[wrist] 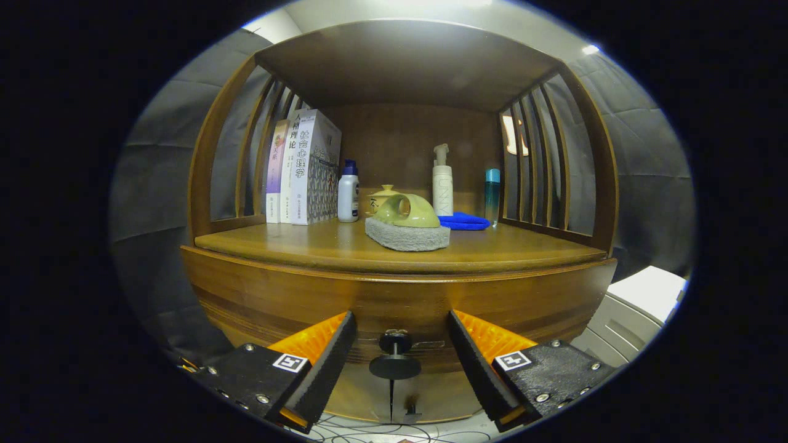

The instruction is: Pull open the drawer, take out the items inside it, and place them on the countertop above the cabinet.

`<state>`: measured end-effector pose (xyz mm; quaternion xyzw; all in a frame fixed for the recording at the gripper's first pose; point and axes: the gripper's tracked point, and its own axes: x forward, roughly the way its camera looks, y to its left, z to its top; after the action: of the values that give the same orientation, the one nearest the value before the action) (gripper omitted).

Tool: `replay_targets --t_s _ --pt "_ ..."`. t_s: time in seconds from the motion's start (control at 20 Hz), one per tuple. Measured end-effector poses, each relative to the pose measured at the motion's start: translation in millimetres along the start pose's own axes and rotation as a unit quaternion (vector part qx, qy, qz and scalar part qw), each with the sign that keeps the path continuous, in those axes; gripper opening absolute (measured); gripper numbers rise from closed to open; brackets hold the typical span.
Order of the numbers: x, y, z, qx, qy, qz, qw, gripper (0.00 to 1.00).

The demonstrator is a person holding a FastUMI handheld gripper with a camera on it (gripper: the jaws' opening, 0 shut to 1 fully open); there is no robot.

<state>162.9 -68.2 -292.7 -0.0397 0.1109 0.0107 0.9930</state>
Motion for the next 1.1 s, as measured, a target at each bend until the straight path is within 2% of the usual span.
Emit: replay_targets --t_s 0.2,0.3,0.4,0.5,0.85,1.0,1.1 --pt "3.1 2.9 0.5 0.001 0.002 -0.007 1.000 0.95" --pt "-0.4 4.1 4.7 -0.001 0.008 0.005 1.000 0.95" --pt "-4.6 11.0 33.7 0.013 -0.021 0.041 0.999 0.95" --pt "-20.7 5.5 78.7 0.033 -0.051 0.052 0.997 0.95" --pt "-71.9 -48.0 242.1 0.021 -0.116 0.038 0.992 0.94" --pt "-104.9 -70.2 281.6 -0.025 -0.144 0.020 0.989 0.94" --pt "-129.7 -73.0 289.6 -0.057 -0.150 0.010 0.987 0.95"
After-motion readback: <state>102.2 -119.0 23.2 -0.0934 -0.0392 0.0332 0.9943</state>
